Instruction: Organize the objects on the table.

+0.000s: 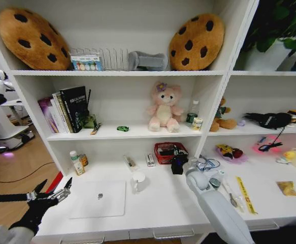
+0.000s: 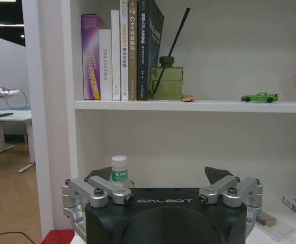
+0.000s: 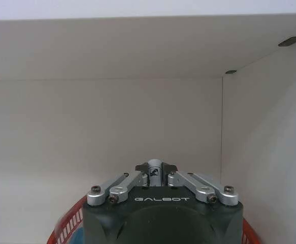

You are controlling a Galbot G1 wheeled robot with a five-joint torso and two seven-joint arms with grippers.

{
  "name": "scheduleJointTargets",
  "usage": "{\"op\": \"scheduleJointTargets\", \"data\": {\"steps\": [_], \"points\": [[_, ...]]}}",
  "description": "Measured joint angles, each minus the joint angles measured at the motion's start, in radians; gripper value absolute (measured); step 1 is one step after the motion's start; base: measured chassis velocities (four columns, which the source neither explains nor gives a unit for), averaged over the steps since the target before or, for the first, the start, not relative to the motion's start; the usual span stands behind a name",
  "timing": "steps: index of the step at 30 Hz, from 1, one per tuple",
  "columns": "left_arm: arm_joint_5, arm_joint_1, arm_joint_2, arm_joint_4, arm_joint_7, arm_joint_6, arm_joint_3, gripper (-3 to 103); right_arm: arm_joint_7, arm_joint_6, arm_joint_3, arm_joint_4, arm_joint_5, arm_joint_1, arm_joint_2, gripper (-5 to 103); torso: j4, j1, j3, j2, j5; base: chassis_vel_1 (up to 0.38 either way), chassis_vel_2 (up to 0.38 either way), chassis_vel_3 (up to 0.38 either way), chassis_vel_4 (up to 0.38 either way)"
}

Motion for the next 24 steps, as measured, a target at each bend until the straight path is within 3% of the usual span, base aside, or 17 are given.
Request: {"op": "scheduleJointTargets", "data": {"steps": [24], "points": [[0.000,0.000,0.000,0.000,0.000,0.000,0.000,100,-0.014,0.160,0.026,-0.094,-0.066,-0.008,0.039,13,0.0001,0.000,0.000,0.000,0.0001,0.000,0.000,0.000,0.000]]}}
